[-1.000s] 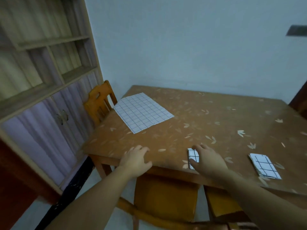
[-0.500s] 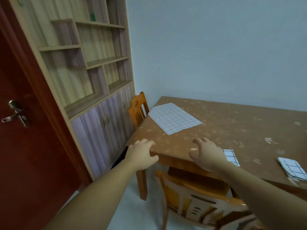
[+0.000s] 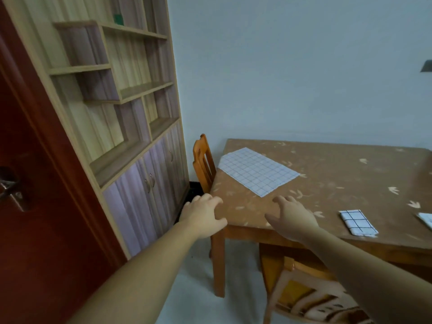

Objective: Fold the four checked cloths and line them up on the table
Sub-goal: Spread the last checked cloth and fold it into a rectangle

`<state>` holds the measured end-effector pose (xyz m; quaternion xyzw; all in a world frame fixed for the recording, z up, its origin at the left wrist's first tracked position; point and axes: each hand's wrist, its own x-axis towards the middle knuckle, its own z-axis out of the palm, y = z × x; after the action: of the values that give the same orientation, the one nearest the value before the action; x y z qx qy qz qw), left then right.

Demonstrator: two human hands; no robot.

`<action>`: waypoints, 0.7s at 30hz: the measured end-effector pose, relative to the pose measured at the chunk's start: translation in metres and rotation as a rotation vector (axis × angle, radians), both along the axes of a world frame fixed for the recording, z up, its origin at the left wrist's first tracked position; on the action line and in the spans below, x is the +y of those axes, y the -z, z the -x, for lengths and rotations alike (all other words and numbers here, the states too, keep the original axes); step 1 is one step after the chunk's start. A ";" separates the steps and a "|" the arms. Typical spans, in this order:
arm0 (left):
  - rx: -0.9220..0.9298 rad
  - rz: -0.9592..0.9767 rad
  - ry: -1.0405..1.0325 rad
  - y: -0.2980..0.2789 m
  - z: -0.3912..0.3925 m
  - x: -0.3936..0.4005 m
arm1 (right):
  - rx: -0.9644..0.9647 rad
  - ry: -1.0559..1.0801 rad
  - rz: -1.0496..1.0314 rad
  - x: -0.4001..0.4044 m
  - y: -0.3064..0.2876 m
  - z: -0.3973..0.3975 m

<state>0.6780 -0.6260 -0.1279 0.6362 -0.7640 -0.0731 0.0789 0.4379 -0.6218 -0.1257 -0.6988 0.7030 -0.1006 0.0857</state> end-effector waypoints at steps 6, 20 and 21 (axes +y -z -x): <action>0.002 0.006 0.068 0.001 -0.005 -0.081 | 0.020 0.060 0.007 -0.065 0.005 -0.012; -0.040 -0.007 0.159 -0.006 -0.007 -0.321 | -0.068 0.145 -0.044 -0.289 0.012 -0.016; -0.029 -0.012 0.164 -0.004 -0.006 -0.337 | -0.064 0.155 -0.047 -0.302 0.014 -0.017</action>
<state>0.6842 -0.9627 -0.1244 0.5729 -0.8142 -0.0748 0.0580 0.4547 -0.9240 -0.1397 -0.6367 0.7539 -0.1127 0.1165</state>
